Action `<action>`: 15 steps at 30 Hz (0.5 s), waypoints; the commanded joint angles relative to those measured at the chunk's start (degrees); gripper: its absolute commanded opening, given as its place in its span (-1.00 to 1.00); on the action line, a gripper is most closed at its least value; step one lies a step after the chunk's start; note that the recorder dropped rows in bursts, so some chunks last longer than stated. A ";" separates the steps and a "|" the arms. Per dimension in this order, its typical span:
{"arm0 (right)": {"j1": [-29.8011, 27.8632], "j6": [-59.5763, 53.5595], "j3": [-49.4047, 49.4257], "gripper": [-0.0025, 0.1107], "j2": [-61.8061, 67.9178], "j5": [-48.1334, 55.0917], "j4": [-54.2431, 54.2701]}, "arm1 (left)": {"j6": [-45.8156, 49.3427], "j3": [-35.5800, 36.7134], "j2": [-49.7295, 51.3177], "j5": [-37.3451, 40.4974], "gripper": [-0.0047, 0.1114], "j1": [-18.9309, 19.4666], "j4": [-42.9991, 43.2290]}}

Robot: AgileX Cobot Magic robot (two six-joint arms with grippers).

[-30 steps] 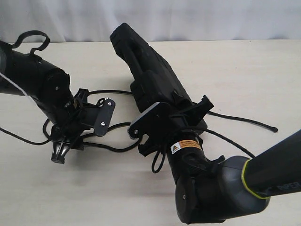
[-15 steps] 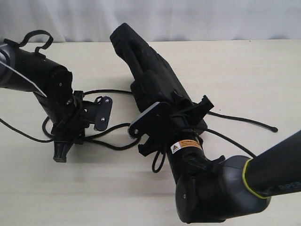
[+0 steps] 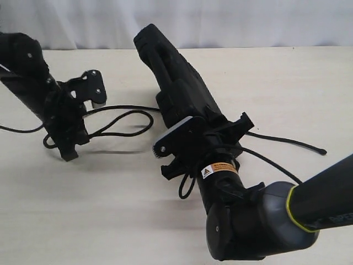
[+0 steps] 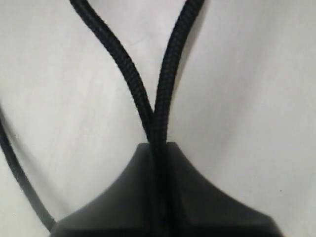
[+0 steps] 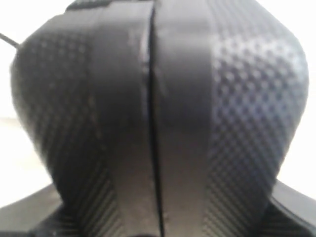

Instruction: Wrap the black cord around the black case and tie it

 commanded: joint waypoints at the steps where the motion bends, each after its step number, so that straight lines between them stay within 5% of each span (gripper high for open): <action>1: -0.05 6.96 -0.12 -0.86 -0.10 2.50 1.70 | 8.41 -0.31 -3.23 1.68 -0.92 4.04 -12.28; 5: -0.05 9.50 -0.12 -0.86 -1.09 2.50 1.70 | 18.69 -0.31 -6.09 1.57 -0.92 5.36 -24.32; 15: -0.05 13.22 -0.12 -0.86 -4.71 5.93 1.03 | 28.35 -0.31 -6.92 -0.23 -0.92 5.39 -30.82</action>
